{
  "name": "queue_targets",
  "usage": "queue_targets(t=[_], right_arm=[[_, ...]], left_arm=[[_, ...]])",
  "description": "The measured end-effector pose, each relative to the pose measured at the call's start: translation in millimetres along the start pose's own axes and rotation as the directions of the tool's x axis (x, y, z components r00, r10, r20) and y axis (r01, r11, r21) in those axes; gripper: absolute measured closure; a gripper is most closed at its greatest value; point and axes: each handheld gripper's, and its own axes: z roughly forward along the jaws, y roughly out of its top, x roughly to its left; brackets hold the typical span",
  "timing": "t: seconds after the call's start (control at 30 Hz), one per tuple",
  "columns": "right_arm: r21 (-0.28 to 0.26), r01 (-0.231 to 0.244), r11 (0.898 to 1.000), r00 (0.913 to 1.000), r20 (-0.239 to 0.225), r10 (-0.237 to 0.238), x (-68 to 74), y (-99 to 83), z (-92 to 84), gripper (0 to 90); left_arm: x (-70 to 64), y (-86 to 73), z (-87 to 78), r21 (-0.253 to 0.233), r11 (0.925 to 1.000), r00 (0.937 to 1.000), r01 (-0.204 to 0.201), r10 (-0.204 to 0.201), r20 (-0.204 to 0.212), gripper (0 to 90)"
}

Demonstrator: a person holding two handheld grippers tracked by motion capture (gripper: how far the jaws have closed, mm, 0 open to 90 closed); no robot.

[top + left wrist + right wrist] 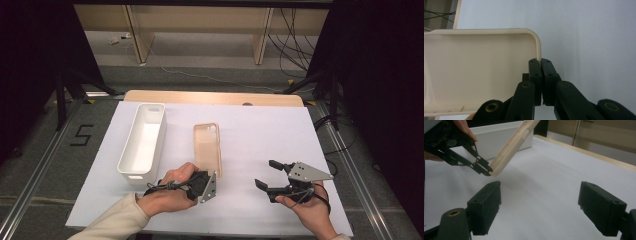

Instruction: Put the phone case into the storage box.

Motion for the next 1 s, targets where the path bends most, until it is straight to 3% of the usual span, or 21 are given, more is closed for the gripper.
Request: queue_targets(t=[0.03, 0.3, 0.43, 0.5, 0.6, 0.7, 0.83, 1.0], right_arm=[[-0.025, -0.003, 1.0, 1.0, 0.001, 0.003, -0.1, 0.8, 1.3, 20.4], [-0.064, -0.06, 0.996, 0.9978, -0.032, 0.058, -0.5, 18.5, 12.5, 25.2], [-0.031, -0.077, 0.997, 0.9958, -0.052, 0.075, -0.7, 27.7, 27.1, 27.8], [-0.026, -0.092, 0.995, 0.9928, -0.079, 0.089, -1.3, 36.4, 49.0, 30.4], [-0.004, -0.087, 0.996, 0.9936, -0.074, 0.086, -4.3, 45.5, 67.1, 32.9], [0.026, -0.128, 0.991, 0.9863, -0.101, 0.13, -4.6, 52.5, 82.9, 34.7], [0.06, -0.159, 0.985, 0.9784, -0.124, 0.165, -3.5, 59.2, 97.2, 39.1], [0.103, -0.163, 0.981, 0.9762, -0.127, 0.176, -3.6, 64.5, 106.2, 43.5]], left_arm=[[-1.3, 1.3, -0.1, -0.017, 0.9999, 1.0, -0.003, 0.003, 0.009, 87.8], [-8.3, 8.1, 0.9, -0.037, 0.9991, 0.9993, -0.021, 0.022, 0.031, 87.8], [-9.4, 9.9, 0.6, -0.04, 0.9987, 0.999, -0.031, 0.032, 0.031, 87.8], [-9.6, 10.6, 0.2, -0.04, 0.9986, 0.9989, -0.034, 0.035, 0.032, 87.8], [-9.5, 10.7, -0.3, -0.039, 0.9985, 0.9989, -0.04, 0.041, 0.023, 87.8], [-9.0, 10.4, -0.7, -0.038, 0.9985, 0.999, -0.039, 0.04, 0.022, 87.8], [-8.9, 11.0, -1.0, -0.034, 0.9986, 0.9989, -0.04, 0.041, 0.022, 87.8], [-8.7, 11.6, -1.2, -0.037, 0.9985, 0.9989, -0.042, 0.043, 0.022, 87.8]])
